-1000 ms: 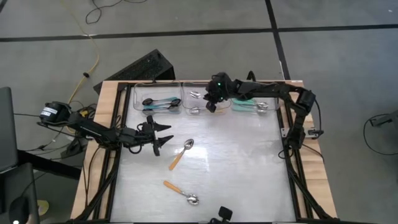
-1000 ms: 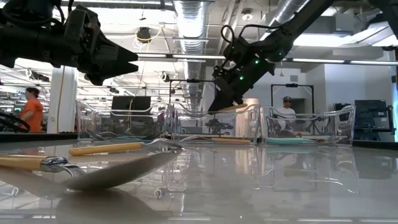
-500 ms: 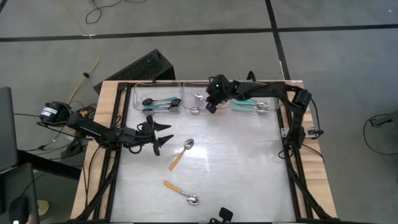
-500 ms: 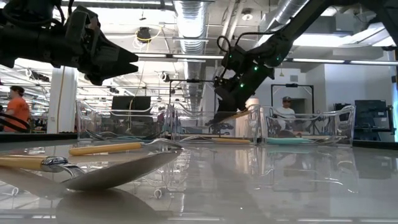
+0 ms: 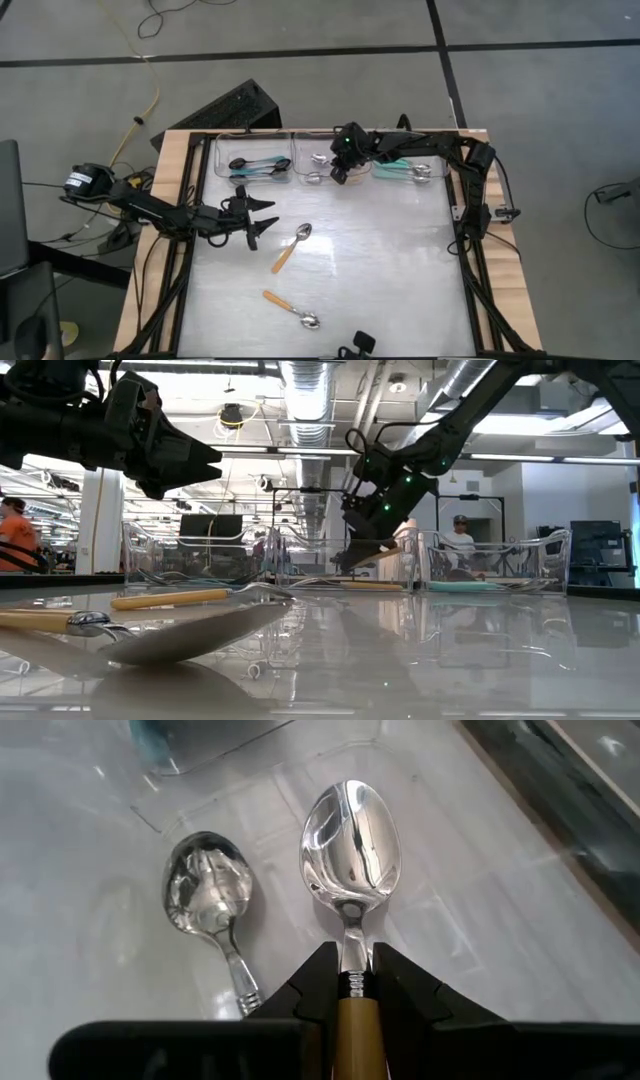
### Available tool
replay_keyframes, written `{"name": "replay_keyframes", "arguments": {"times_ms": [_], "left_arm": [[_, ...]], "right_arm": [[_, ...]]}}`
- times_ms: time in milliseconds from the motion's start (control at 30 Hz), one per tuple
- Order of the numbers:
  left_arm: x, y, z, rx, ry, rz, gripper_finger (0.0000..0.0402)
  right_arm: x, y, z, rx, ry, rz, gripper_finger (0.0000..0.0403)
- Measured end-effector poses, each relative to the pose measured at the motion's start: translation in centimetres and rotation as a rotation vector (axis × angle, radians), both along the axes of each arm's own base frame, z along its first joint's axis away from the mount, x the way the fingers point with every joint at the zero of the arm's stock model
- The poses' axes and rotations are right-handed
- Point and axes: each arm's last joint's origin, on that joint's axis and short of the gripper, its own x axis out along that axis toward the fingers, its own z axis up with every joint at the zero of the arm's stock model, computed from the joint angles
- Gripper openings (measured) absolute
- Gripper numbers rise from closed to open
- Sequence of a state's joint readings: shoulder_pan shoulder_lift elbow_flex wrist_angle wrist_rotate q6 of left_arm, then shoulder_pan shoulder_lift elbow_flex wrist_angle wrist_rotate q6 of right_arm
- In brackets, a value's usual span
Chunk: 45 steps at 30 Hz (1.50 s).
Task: Sort silverware by color (type)
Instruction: Put the middle right yellow spoon into the top center transparent bin
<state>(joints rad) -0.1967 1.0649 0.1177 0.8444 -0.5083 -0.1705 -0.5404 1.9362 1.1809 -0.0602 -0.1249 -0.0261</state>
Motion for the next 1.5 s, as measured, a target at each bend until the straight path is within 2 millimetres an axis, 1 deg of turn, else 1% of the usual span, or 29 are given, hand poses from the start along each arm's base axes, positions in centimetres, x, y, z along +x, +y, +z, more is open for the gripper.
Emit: {"name": "replay_keyframes", "arguments": {"times_ms": [400, 567, 767, 1067, 1500], "left_arm": [[0.00, 0.00, 0.00, -0.002, 0.000, 0.000, 0.0218], [0.00, 0.00, 0.00, -0.002, -0.001, -0.001, 0.0218], [0.01, -0.02, 0.02, -0.008, -0.005, -0.005, 0.0218], [0.01, -0.01, 0.02, -0.010, -0.005, -0.004, 0.0218], [0.01, -0.01, 0.02, -0.015, -0.007, -0.004, 0.0218]], "right_arm": [[-0.25, -0.47, 0.01, -0.023, 0.011, -0.029, 0.0076], [-0.12, -0.67, -0.54, -0.044, 0.019, -0.036, 0.0076], [0.00, -0.77, -0.36, -0.073, 0.011, -0.045, 0.0077], [-0.29, -0.88, -0.64, -0.056, 0.014, -0.066, 0.0077], [-0.22, -0.87, -0.59, -0.059, 0.005, -0.067, 0.0077]]}}
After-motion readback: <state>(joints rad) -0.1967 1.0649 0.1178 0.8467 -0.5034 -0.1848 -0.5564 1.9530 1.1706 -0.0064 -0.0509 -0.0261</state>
